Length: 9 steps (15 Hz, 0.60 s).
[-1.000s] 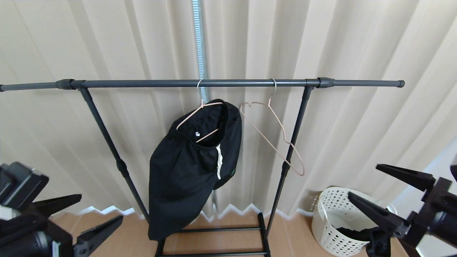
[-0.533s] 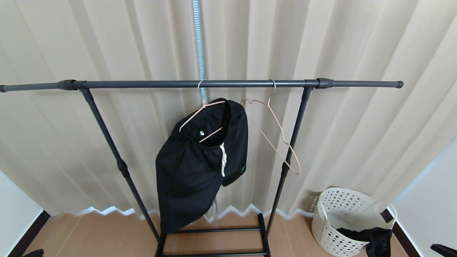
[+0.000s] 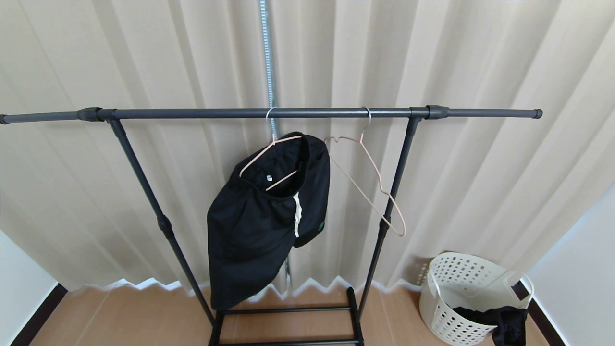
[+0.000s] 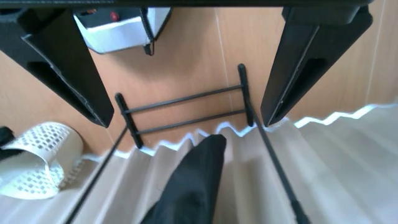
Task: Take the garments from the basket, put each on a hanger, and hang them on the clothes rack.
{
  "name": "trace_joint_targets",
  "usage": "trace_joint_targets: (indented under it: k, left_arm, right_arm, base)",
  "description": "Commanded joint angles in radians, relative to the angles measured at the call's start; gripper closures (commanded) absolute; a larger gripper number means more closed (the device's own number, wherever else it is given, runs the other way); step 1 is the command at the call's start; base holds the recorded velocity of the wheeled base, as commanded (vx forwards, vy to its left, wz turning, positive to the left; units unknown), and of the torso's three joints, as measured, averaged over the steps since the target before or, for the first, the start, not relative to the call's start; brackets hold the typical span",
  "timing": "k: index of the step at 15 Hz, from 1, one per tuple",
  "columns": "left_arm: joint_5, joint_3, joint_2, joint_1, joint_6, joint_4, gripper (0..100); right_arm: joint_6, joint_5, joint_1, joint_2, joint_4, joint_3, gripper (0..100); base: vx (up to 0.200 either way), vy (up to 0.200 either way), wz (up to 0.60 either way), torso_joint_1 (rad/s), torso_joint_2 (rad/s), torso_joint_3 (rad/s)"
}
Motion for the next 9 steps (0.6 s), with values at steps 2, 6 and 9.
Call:
trace_joint_targets:
  k: [2, 6, 9]
  left_arm:
    - [-0.004, 0.001, -0.084, 0.094, 0.009, -0.001, 0]
    - [-0.010, 0.001, -0.213, 0.093, 0.035, -0.001, 0]
    - [-0.001, 0.004, -0.211, 0.093, -0.007, -0.004, 0]
  right_arm:
    - [0.000, -0.010, -0.124, -0.037, -0.003, 0.002, 0]
    - [0.000, -0.004, -0.161, -0.118, 0.002, 0.000, 0]
    - [0.003, -0.001, -0.164, -0.118, -0.001, 0.002, 0]
  base:
    - [0.000, 0.000, 0.00, 0.000, 0.00, 0.000]
    - [0.000, 0.000, 0.00, 0.000, 0.00, 0.000]
    - [0.000, 0.000, 0.00, 0.000, 0.00, 0.000]
